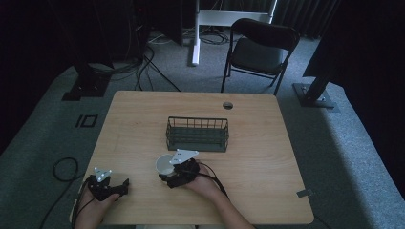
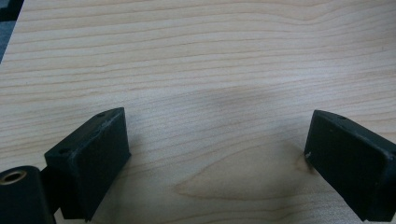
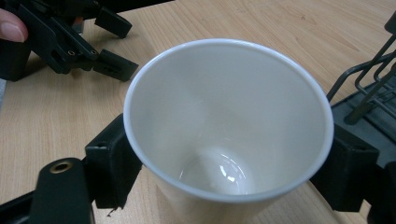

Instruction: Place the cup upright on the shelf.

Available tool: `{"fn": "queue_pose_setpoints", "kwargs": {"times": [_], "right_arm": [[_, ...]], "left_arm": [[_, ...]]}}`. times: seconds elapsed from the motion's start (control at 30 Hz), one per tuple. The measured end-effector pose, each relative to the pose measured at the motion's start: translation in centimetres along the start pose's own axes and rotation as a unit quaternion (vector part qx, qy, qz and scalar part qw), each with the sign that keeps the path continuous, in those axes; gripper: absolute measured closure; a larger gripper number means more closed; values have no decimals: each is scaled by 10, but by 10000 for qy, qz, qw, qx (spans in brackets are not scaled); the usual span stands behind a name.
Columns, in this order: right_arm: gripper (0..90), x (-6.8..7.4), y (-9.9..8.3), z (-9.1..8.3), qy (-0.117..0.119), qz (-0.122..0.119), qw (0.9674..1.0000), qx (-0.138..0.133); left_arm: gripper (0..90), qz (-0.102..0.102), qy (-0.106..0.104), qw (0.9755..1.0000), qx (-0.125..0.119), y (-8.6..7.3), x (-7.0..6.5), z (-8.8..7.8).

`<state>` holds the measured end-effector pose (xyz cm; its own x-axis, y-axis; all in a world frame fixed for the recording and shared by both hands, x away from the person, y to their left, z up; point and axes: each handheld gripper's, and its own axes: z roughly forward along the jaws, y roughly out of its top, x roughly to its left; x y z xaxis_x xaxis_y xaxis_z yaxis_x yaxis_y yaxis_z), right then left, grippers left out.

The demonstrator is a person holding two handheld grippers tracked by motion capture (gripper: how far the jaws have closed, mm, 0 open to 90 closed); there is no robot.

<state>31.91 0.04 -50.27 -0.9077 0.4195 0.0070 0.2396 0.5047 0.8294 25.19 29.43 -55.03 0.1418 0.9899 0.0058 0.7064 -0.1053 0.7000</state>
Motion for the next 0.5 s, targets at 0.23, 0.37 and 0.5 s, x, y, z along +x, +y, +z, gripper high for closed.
{"fn": "queue_pose_setpoints", "kwargs": {"times": [0.23, 0.37, 0.5], "right_arm": [[200, 0, 4, -3, -35, -5, 10000, 81], [200, -2, 8, -9, -143, 6, 9999, 24], [200, -11, 19, -22, -327, 124, 9994, -82]], "left_arm": [[68, 0, -1, 10000, -1, 0, 0, 0], [68, 14, 3, 10000, 0, 0, 0, 0], [68, 8, 1, 10000, -1, 0, 0, 0]]}}
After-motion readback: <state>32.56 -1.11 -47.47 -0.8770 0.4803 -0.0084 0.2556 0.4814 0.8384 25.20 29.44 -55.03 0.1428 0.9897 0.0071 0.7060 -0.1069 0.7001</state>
